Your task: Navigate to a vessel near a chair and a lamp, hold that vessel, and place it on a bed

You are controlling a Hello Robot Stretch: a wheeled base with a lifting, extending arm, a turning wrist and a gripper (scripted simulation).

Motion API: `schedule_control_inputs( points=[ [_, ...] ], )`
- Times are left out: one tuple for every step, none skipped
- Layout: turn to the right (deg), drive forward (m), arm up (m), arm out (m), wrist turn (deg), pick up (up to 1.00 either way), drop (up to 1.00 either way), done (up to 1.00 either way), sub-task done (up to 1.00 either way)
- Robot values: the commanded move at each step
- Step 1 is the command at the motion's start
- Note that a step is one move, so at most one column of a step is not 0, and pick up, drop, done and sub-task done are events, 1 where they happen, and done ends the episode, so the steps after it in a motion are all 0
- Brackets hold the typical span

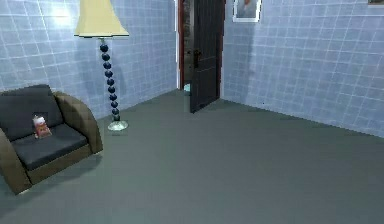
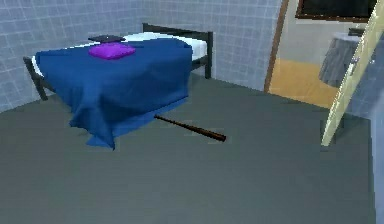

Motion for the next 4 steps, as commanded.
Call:
schedule_control_inputs(
  points=[
    [0.0,1.00,0.00,0.00,0.0,0.00,0.00,0.00,0.00],
    [0.0,1.00,0.00,0.00,0.0,0.00,0.00,0.00,0.00],
    [0.0,0.60,0.00,0.00,0.0,0.00,0.00,0.00,0.00],
    [-45.0,0.00,0.00,0.00,0.0,0.00,0.00,0.00,0.00]
  ],
)
